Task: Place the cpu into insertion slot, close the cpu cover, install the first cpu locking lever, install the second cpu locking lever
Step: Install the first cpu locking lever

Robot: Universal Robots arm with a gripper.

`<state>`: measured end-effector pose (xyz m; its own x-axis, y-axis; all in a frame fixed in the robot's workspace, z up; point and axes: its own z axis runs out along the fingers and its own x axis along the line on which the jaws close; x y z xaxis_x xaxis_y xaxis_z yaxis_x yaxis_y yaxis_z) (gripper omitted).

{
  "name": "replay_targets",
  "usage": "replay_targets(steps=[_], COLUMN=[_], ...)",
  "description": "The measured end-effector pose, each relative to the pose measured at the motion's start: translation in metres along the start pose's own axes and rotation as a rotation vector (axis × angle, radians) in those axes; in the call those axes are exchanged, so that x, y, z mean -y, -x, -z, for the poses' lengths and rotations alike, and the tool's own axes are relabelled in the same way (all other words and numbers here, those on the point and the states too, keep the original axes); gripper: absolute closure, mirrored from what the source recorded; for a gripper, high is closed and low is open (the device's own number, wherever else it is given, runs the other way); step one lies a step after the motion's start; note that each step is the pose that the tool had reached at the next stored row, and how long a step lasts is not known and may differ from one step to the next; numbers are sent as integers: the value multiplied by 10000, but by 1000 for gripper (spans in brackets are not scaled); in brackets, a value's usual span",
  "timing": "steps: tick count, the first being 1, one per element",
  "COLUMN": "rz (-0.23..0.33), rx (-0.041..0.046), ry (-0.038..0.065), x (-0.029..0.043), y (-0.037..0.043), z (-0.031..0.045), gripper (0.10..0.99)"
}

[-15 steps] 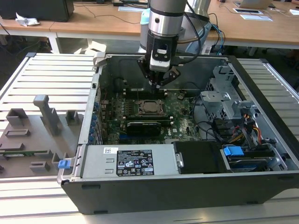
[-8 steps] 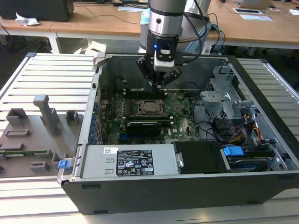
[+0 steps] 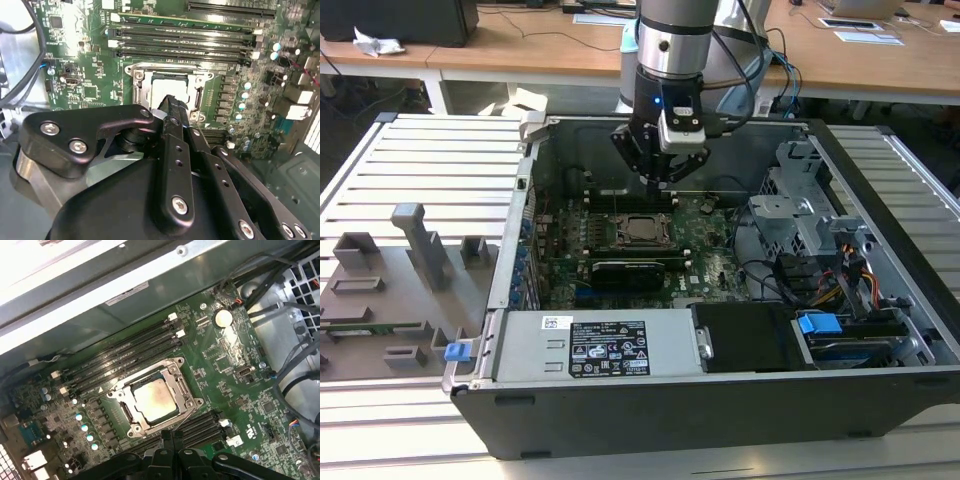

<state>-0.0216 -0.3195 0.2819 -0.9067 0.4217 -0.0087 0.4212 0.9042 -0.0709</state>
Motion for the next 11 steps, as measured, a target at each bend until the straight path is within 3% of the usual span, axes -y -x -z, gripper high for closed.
replay_targets(steps=[11], rz=[1644], rx=[117], ry=[15], x=[0], y=[0], z=[0], gripper=[980])
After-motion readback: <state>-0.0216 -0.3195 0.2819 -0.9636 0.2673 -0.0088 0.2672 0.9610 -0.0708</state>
